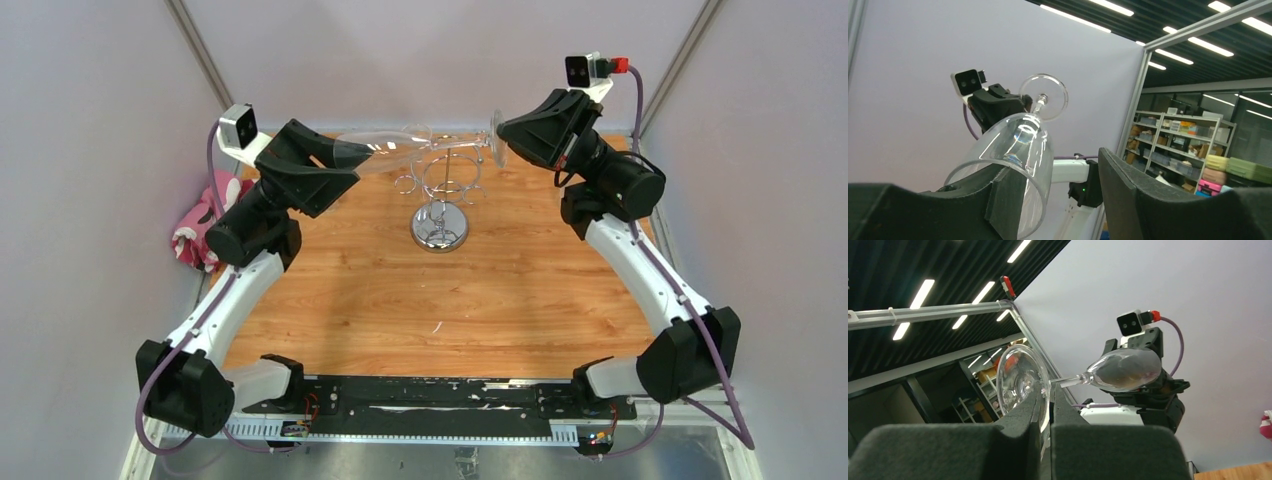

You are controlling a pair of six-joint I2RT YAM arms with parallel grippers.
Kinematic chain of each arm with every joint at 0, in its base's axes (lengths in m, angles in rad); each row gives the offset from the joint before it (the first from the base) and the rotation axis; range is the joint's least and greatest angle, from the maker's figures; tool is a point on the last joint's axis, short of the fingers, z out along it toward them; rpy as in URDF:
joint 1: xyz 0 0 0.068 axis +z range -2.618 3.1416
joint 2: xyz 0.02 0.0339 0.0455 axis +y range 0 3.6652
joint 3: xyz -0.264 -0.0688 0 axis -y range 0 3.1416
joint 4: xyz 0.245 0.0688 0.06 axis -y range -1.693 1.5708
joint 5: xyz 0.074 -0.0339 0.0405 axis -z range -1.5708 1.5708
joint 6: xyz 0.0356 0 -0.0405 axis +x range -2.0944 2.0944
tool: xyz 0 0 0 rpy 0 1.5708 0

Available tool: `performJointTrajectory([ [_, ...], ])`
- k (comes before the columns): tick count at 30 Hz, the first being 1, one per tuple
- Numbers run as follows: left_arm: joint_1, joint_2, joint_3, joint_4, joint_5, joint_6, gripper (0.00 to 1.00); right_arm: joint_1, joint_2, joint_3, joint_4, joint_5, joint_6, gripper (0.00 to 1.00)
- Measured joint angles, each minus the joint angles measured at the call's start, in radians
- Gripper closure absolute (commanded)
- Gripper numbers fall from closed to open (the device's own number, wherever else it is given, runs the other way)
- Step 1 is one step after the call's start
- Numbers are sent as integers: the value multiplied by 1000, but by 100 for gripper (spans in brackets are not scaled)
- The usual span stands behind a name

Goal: Take the wine glass off the wine glass rack

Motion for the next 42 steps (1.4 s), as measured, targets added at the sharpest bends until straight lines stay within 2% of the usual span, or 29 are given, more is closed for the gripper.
performJointTrajectory([
  [2, 0, -5, -6, 7, 1, -5, 50, 18, -21, 0, -25, 0, -12, 100],
  [3, 0, -5, -9, 10, 1, -8, 56, 28, -32, 0, -36, -2, -20, 100],
  [8, -2, 1, -12, 29, 10, -43, 98, 61, -55, 0, -67, -14, -63, 100],
  [9, -6, 2, -12, 41, 10, -62, 100, 61, -56, 0, -76, -10, -66, 100],
  [16, -6, 37, -12, 44, -1, -121, 100, 59, -46, 0, -114, 44, -84, 100],
  [18, -4, 34, -12, 43, -10, -127, 100, 58, -43, 0, -116, 48, -93, 82],
  [21, 13, 9, -24, 24, -13, -120, 100, 58, -56, 0, -148, 42, -146, 47],
  [23, 29, -28, -33, -32, -6, -90, 100, 58, -66, -8, -203, 24, -201, 34],
  [26, 63, -127, -20, -275, 11, 34, 100, 50, -94, -34, -343, 3, -295, 24],
  [28, 73, -195, 54, -555, -6, 187, 100, 27, -125, -48, -446, 8, -362, 23],
  [30, 69, -239, 211, -913, -45, 383, 100, 10, -159, -59, -558, 6, -443, 23],
  [33, 64, -240, 489, -1376, -251, 662, 100, -11, -209, -76, -736, -54, -574, 23],
  [35, 68, -214, 669, -1629, -427, 821, 100, -24, -233, -72, -858, -76, -663, 23],
  [37, 68, -187, 809, -1864, -593, 959, 100, -51, -252, -38, -1051, -76, -792, 23],
  [40, 68, -140, 907, -2135, -769, 1102, 100, -70, -257, 45, -1289, -39, -971, 23],
  [42, 68, -98, 915, -2276, -852, 1167, 100, -77, -269, 93, -1422, -6, -1078, 23],
])
